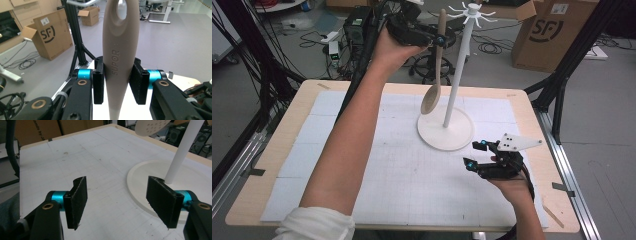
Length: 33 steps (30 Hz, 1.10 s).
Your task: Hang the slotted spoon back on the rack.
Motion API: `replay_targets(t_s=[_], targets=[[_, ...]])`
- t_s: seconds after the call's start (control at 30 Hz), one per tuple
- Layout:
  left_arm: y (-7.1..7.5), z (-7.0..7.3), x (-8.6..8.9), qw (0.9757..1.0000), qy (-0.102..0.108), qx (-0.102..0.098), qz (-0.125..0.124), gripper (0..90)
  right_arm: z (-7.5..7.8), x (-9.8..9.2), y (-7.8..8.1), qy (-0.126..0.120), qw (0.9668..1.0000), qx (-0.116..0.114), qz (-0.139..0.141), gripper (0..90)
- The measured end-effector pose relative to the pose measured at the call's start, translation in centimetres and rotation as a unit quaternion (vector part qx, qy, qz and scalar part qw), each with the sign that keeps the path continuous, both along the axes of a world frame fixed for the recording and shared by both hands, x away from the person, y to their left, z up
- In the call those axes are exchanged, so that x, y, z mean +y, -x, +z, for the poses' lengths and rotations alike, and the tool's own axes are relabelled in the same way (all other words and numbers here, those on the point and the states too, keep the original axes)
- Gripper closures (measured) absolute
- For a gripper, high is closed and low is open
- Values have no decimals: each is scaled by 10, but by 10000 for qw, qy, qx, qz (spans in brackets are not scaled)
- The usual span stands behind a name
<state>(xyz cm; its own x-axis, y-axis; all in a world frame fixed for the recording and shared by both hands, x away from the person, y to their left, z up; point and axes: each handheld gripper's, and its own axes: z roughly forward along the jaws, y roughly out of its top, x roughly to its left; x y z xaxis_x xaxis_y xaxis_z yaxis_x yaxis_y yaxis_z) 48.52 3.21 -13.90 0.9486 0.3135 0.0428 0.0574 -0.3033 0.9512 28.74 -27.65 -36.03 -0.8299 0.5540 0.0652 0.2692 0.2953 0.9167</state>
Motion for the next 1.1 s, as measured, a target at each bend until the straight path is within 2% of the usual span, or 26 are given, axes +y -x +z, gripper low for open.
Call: replay_targets(t_s=[0.07,0.1,0.13,0.23,0.57,0.87,1.1], targets=[[0,1,-2,10000,-30,-9,4,680,0,0,0,7,10000,2,1,327],[0,2,-3,10000,-84,39,7,679,0,0,0,0,10000,7,-6,326],[0,3,-4,9999,-165,-3,32,679,0,-1,0,1,10000,-12,-2,327],[1,3,-6,9999,-119,-25,14,679,0,-1,0,-9,10000,0,-9,327],[1,2,-17,9997,-232,-16,46,679,-1,-1,-1,6,10000,-13,4,328],[-3,0,-23,9995,-239,46,184,679,-2,0,-2,8,10000,30,12,329],[-3,5,-26,9990,-382,6,247,678,-2,-1,-3,4,10000,41,16,330]])
